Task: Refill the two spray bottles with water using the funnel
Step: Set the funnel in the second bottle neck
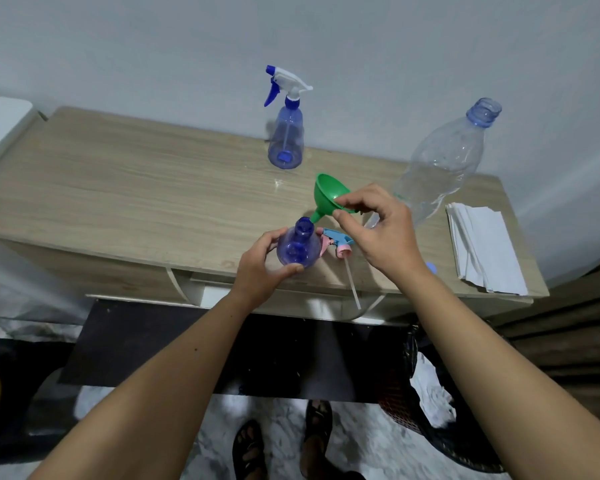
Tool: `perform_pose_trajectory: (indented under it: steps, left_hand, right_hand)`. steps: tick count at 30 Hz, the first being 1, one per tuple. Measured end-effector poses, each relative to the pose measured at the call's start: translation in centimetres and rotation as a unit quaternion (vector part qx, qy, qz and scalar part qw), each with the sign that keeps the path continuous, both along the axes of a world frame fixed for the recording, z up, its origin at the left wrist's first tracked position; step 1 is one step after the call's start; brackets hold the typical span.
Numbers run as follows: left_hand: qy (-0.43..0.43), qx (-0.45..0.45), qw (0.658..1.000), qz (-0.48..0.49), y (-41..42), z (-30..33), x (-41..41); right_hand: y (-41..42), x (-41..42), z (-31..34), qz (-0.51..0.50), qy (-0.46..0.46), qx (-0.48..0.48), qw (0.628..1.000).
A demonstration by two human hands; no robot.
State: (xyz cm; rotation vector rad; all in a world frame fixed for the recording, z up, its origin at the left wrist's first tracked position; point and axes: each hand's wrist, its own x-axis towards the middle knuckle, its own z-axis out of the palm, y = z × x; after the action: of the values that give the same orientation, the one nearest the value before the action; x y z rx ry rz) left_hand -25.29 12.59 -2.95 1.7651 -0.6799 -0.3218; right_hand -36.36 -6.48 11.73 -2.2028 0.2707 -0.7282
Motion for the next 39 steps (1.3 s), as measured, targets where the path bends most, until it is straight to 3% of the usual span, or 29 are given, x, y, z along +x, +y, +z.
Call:
perform_pose_trajectory:
  steps: [26, 39]
  left_hand:
    - [0.03, -0.003, 0.999, 0.012, -0.1, -1.2, 0.0]
    - [0.021, 0.003, 1.0, 0.019, -0.1, -0.5, -0.5]
  right_hand:
    - [1.0, 0.6, -1.3, 0.076, 0.092, -0.137, 0.983]
    - [1.0, 0.4, -0.9, 0.07, 0.071, -0.116, 0.988]
